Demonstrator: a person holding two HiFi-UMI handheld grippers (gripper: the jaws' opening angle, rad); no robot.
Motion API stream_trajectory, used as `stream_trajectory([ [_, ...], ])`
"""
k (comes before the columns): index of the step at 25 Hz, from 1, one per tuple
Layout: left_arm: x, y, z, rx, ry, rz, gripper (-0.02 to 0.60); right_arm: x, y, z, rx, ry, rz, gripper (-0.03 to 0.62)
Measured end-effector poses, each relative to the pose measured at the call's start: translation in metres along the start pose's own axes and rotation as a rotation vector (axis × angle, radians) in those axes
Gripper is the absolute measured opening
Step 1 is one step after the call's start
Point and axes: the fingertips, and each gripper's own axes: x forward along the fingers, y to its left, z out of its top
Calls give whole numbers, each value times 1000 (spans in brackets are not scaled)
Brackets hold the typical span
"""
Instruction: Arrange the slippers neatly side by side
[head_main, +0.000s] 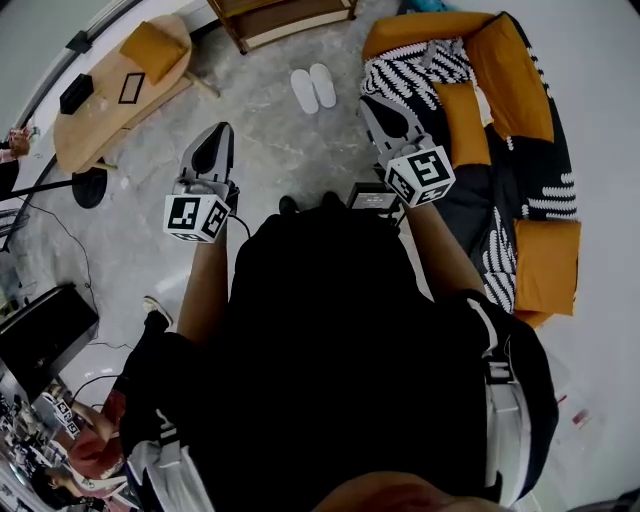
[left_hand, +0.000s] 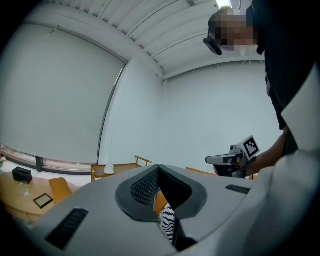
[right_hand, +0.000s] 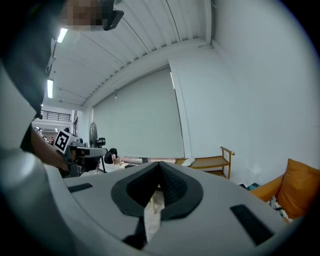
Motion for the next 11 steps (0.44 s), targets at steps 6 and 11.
stream_trajectory([
  [6,10,-6,1,23,2,-21,14,1,-11,4,2,9,0,31],
  [11,17,-9,4,20,-7,-19,15,2,-14,12,-24,1,19,31],
])
